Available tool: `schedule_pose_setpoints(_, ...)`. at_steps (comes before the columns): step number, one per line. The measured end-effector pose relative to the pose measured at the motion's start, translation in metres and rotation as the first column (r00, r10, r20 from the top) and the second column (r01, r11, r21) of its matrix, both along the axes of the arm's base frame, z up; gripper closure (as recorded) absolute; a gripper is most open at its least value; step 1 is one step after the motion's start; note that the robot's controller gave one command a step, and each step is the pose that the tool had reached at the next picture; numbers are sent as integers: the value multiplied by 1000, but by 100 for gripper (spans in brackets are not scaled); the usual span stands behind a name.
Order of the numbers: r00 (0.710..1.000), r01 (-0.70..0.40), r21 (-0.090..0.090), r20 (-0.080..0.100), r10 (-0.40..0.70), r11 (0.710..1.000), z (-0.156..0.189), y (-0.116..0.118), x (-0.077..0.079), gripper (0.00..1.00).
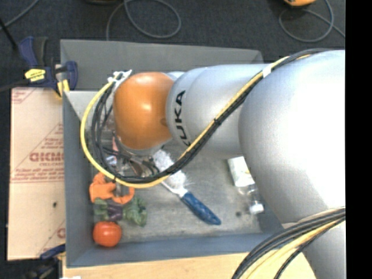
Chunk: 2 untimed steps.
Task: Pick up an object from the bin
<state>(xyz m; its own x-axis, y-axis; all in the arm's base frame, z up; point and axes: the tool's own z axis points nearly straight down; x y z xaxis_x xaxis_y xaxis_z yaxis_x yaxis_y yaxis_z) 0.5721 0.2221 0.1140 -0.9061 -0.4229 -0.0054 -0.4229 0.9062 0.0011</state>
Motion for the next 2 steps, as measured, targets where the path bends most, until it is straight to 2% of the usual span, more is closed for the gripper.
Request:
schedule_pose_setpoints(1,1000,1,7,20,-1,1000,23,2,4,100)
schedule_pose_setpoints(2,1000,-6,-2,-7,6,1000,40,-1,-10,100)
